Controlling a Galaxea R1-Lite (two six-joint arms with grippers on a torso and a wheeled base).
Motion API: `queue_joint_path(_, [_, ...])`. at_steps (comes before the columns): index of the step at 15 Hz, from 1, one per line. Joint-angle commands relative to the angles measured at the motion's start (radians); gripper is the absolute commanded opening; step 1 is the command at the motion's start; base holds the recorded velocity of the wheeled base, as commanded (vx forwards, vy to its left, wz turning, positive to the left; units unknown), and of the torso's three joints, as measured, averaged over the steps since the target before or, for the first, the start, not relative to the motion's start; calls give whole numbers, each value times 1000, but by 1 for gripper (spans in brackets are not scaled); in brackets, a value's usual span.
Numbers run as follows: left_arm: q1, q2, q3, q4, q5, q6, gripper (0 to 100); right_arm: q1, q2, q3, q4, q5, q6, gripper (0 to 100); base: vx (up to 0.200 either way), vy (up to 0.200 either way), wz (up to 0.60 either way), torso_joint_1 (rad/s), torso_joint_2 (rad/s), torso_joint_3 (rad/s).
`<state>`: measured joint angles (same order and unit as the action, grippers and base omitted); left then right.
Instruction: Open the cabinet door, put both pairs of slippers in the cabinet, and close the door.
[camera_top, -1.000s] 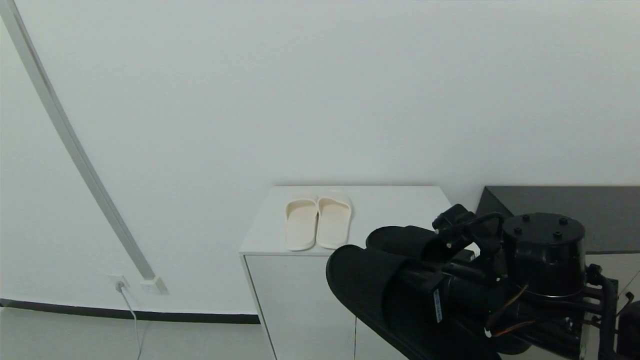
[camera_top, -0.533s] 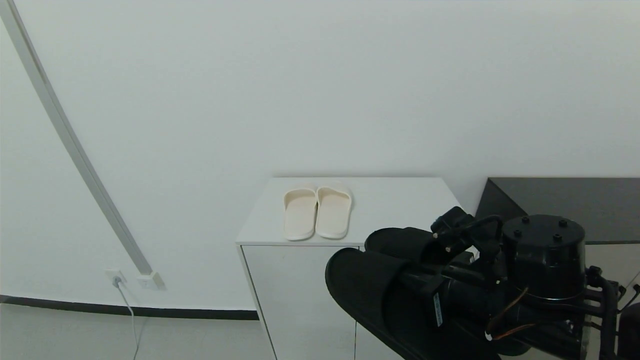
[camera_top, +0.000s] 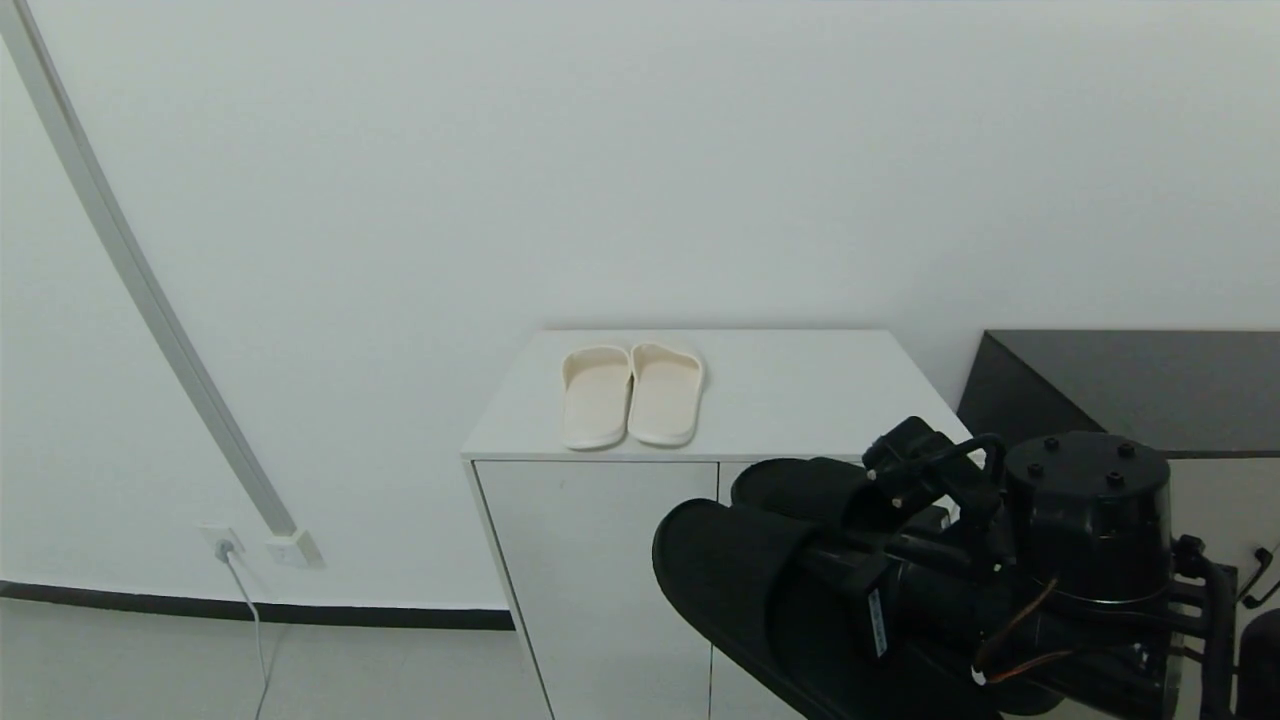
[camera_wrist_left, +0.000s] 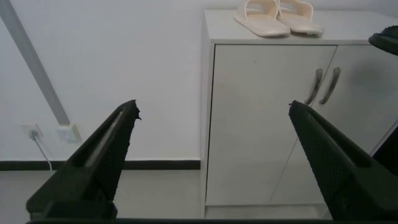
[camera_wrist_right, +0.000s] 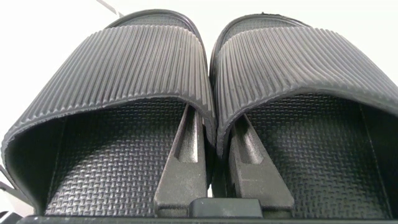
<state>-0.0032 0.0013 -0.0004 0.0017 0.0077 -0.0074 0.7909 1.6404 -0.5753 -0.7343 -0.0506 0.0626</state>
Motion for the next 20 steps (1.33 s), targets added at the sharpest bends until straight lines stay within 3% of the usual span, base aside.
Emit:
queue_joint_path(1, [0,0,0,0,2,0,100,4,1,2,-1,-2,0,0,0,0,0,-207,486,276])
queue_joint_path(20, [0,0,0,0,2,1,100,7,4,23,-1,0,-13,0,0,0,0,-190,515,320])
